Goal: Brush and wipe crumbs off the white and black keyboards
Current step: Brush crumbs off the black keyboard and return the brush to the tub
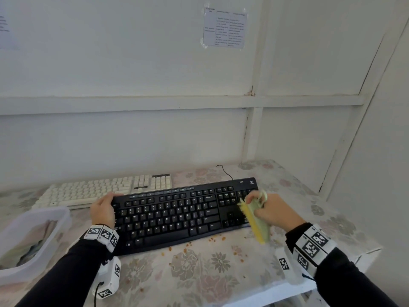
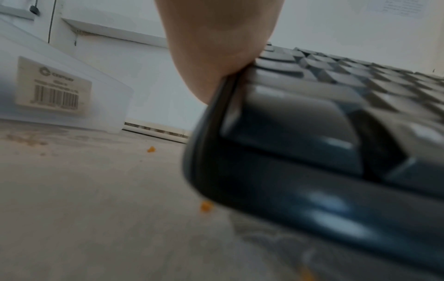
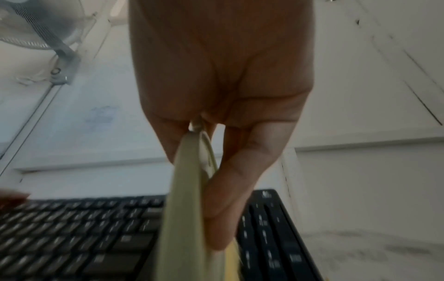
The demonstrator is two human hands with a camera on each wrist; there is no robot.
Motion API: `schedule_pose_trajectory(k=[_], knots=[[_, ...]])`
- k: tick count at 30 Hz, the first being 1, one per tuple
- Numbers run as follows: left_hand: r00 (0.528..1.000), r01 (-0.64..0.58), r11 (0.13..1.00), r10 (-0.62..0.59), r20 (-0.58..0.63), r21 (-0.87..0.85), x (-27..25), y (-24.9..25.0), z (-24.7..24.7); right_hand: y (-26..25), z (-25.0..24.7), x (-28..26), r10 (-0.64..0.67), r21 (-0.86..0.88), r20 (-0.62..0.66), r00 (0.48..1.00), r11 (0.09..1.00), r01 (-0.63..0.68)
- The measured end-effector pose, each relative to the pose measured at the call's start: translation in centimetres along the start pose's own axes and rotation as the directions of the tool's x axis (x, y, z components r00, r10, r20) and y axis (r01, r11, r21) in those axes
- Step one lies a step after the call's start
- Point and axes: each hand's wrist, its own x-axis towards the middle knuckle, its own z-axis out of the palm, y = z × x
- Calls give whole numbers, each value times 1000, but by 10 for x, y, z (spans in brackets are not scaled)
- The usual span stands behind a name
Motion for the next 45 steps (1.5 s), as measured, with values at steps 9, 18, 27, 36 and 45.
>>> schedule_pose_trajectory(k=[9,18,27,36,45], knots=[[998,16,999,-13,-59,42,0,0,3,-10,14,18,-89,194,-367,926,966,170],[997,-5,998,11,-82,69,-2,1,4,0,6,-1,44,101,-72,996,994,-37],[998,-30,994,35,-51,106,-5,4,4,8,14,20,-18,154,-319,947,986,71],[997,-50,994,55,-48,102,-4,3,4,14,5,10,133,218,-219,967,972,-84],[997,-67,993,71,-33,97,-3,3,4,11,13,14,3,132,-266,964,991,33]])
